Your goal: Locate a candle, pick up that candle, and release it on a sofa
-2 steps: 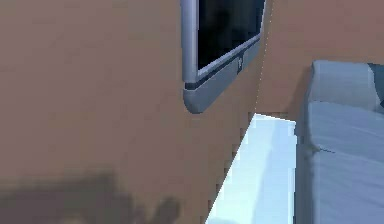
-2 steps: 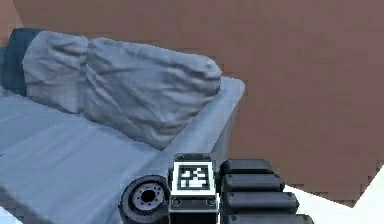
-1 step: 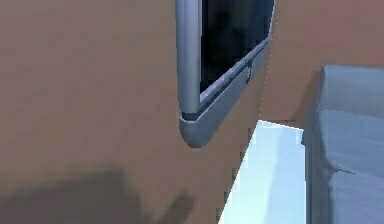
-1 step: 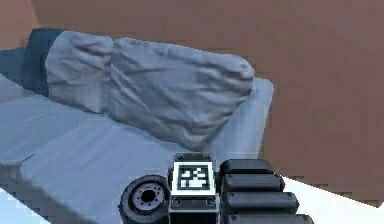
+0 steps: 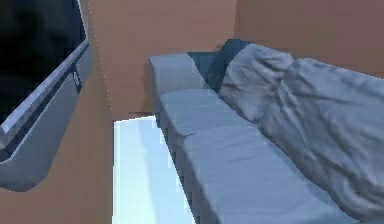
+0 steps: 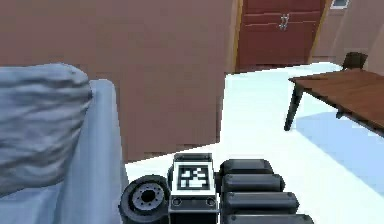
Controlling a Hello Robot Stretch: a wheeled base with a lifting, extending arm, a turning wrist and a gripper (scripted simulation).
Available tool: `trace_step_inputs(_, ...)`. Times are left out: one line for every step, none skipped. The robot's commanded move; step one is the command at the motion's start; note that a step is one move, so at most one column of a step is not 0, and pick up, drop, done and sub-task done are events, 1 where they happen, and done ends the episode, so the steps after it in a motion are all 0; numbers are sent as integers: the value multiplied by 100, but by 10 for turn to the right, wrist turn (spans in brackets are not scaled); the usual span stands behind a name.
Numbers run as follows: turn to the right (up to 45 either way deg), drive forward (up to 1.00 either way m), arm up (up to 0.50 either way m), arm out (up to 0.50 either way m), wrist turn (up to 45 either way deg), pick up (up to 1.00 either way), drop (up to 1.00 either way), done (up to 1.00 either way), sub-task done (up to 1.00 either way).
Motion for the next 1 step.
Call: trace_step_inputs(0, 20, 0, 0, 0, 0, 0, 0, 0)
